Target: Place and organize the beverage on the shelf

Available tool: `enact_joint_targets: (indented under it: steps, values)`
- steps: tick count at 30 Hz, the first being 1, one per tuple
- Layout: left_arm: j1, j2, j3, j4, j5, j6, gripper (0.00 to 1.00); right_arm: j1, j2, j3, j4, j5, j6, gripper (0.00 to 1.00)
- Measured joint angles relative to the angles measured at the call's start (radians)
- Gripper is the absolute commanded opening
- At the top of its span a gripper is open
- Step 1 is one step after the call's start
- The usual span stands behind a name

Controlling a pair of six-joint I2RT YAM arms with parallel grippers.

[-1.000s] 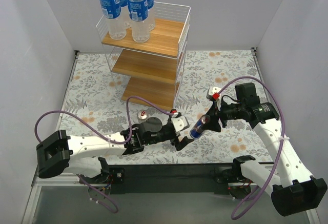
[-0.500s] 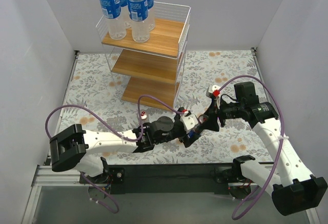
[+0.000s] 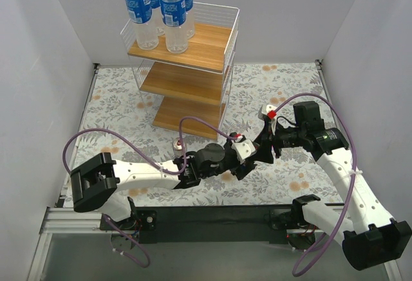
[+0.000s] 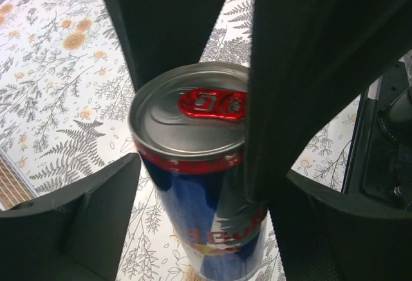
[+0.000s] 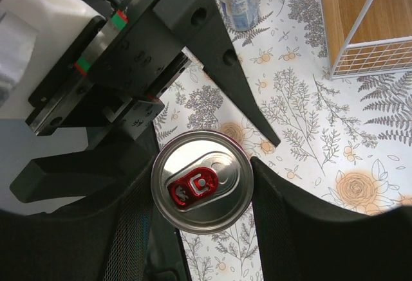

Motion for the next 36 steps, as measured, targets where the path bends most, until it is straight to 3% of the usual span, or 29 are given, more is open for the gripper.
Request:
enact_joint_targets:
  steps: [8,9,10,12,13,17,26,36]
  values:
    - [-0.004,0.013,0.011,-0.011,-0.023,-0.012,0.16,0.01,0.0,0.0,0.033,0.009,-0.004,0.01]
    - [-0.005,0.013,0.011,-0.011,-0.027,-0.013,0.02,0.012,0.0,0.0,0.035,0.01,-0.004,0.01]
    - [-0.005,0.013,0.011,-0.01,-0.031,-0.014,0.0,0.013,-0.001,0.0,0.035,0.011,-0.004,0.05]
    - [-0.005,0.01,0.011,-0.012,-0.037,-0.018,0.0,0.016,-0.001,0.0,0.037,0.013,-0.004,0.17]
    - [-0.005,0.009,0.011,-0.013,-0.039,-0.021,0.0,0.017,-0.002,0.0,0.038,0.012,-0.003,0.32]
    - [-0.006,-0.005,0.003,-0.011,-0.043,-0.038,0.0,0.019,-0.013,-0.008,0.053,0.004,0.005,0.56]
    - [-0.012,-0.095,-0.091,-0.017,-0.063,-0.092,0.0,0.029,-0.069,-0.045,0.115,-0.021,0.046,0.72]
    - [-0.006,-0.219,-0.169,-0.081,-0.116,-0.141,0.0,0.02,-0.115,-0.082,0.214,0.012,0.114,0.77]
